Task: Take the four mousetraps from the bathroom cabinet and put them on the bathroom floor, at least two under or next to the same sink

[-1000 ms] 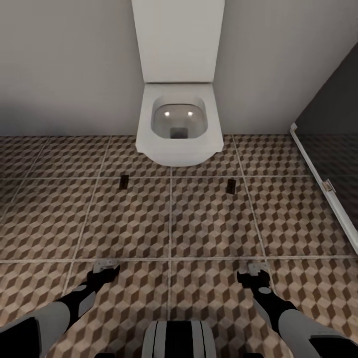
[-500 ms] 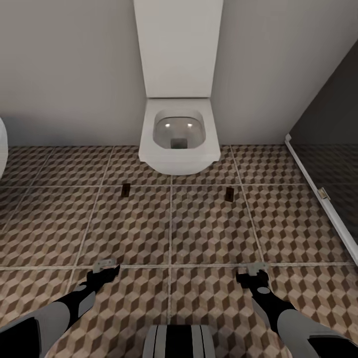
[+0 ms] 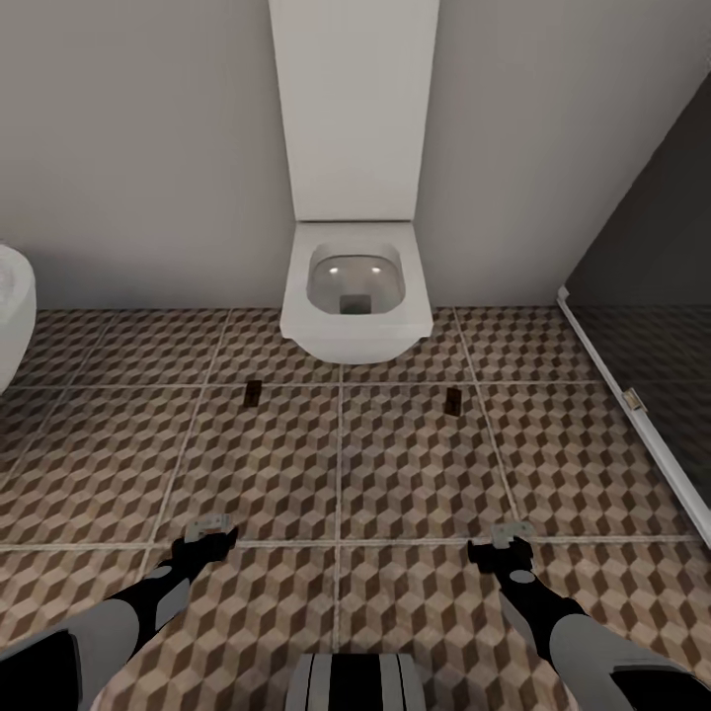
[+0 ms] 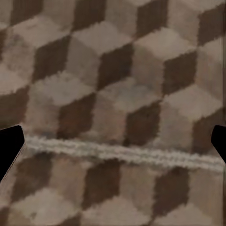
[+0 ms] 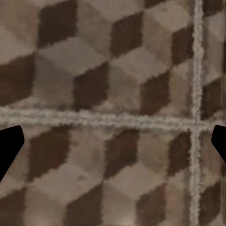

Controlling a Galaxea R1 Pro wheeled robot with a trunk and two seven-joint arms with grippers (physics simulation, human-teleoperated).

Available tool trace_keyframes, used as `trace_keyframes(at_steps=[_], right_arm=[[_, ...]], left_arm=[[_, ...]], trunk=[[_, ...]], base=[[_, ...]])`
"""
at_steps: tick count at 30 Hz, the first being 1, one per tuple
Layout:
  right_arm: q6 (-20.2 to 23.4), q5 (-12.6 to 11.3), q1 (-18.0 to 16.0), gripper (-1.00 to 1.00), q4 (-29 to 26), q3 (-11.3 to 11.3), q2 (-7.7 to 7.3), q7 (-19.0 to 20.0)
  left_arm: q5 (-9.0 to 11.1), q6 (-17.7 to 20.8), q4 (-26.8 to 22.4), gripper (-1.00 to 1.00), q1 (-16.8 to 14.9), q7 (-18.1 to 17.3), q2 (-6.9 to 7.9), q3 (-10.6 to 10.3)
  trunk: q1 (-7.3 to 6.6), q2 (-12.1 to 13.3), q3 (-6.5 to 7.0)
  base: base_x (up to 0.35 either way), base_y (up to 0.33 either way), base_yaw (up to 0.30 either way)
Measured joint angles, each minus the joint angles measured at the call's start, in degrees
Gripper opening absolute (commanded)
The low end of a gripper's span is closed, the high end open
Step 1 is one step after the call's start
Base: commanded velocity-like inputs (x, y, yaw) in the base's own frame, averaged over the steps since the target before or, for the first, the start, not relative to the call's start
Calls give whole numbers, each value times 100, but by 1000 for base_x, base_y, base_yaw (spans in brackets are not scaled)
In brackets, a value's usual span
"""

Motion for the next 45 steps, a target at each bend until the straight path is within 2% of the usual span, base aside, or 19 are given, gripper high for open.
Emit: trace_keyframes(at_steps=[45], right_arm=[[10, -21, 0, 100, 68, 8, -8, 0]], left_arm=[[13, -4, -7, 100, 0, 7, -24, 10]], trunk=[[-116, 60, 998]], base=[[0, 0, 0]])
